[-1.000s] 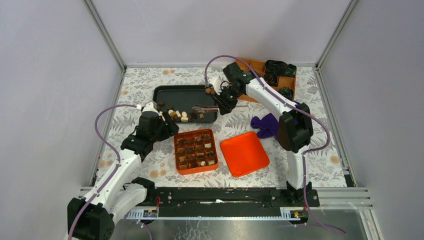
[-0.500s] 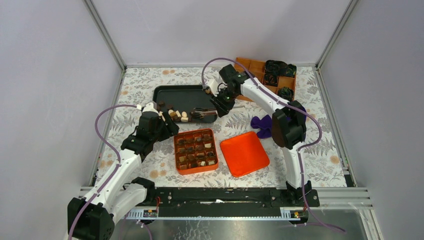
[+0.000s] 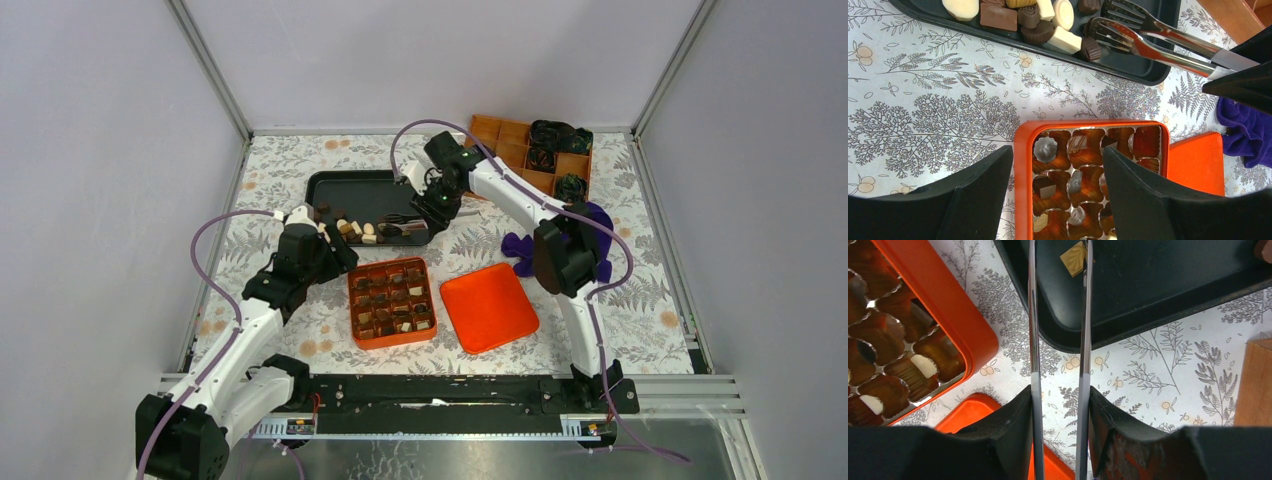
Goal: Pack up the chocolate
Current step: Pick up the fake chocolate from the plate, then place the fake chocolate in the packing box.
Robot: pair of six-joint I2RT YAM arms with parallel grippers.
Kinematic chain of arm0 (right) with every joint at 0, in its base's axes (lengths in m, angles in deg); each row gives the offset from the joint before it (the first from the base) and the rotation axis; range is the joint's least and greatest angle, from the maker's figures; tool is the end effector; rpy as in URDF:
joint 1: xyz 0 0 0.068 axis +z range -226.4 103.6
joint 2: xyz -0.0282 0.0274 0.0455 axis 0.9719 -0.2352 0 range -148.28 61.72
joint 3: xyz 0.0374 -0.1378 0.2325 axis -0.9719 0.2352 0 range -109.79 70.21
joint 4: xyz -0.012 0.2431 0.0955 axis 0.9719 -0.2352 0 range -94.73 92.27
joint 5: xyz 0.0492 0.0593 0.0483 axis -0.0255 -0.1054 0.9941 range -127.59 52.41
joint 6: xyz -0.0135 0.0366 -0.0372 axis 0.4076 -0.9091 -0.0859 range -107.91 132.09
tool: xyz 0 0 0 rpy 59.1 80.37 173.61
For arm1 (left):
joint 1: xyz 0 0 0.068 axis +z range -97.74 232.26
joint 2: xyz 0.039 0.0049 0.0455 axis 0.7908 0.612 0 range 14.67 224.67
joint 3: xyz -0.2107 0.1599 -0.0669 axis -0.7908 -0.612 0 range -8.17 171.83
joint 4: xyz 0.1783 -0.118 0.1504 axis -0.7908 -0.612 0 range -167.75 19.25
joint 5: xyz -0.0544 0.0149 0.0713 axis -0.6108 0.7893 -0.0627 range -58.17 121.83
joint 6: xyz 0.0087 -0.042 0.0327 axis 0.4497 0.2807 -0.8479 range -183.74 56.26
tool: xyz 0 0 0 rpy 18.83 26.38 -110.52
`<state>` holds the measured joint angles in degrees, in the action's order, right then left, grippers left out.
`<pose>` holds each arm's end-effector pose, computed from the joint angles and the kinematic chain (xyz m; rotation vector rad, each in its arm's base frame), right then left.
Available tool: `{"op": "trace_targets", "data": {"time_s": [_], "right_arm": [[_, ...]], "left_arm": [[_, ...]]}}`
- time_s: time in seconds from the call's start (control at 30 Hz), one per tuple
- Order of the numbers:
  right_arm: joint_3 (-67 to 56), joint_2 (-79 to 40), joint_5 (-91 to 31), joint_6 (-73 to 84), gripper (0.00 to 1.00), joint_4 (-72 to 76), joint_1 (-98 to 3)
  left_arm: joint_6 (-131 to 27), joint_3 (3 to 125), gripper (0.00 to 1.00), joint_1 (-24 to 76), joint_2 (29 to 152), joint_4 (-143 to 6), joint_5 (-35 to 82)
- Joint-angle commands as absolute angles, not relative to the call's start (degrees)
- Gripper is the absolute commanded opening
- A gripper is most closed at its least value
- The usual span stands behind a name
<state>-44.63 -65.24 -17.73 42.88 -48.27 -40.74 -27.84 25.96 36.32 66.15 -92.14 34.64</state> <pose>0.3831 0.2898 0.2362 -1.5402 2.1464 0.4890 0.1857 -0.0513 0.2358 -0.4216 2.2425 -0.4282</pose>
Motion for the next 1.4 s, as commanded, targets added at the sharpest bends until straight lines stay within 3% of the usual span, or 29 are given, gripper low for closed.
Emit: {"op": "trace_targets", "data": {"time_s": [0.0, 0.1, 0.33, 0.47, 0.83, 1.0, 1.07, 1.17, 1.37], "right_arm": [[-48.64, -66.1, -19.55, 41.42, 0.45, -47.89, -39.77], [-48.92, -66.34, -19.32, 41.27, 0.43, -48.02, -39.51], [-46.58, -63.37, -18.01, 41.56, 0.15, -47.1, -39.99], [-45.19, -60.71, -16.6, 40.98, 0.08, -46.73, -41.3], [-35.26, -47.24, -7.27, 42.5, 0.06, -45.25, -43.63], [-27.36, -38.99, 2.33, 46.7, 0.06, -46.34, -43.6], [-24.49, -36.29, 6.23, 49.12, 0.06, -47.64, -43.08], [-21.65, -34.32, 8.46, 53.62, 0.06, -51.29, -40.15], [-16.5, -33.79, 1.71, 55.72, 0.08, -50.42, -28.53]], "left_arm": [[-28.14, 25.78, 0.74, 36.84, 66.45, -88.82, 34.04], [-28.2, 25.93, 0.74, 36.88, 66.61, -88.74, 34.03], [-28.18, 25.77, 0.74, 36.97, 66.35, -88.84, 34.03], [-28.23, 25.91, 0.74, 36.99, 66.2, -88.97, 34.12], [-30.53, 28.59, 0.78, 37.32, 62.82, -91.15, 37.75], [-31.86, 30.16, 0.96, 37.32, 56.88, -91.63, 43.8], [-32.61, 30.43, 0.99, 37.41, 54.24, -91.06, 46.02], [-32.54, 30.78, 0.99, 37.49, 50.97, -90.42, 48.85], [-32.16, 31.77, 0.99, 37.5, 48.86, -91.48, 50.9]]}}
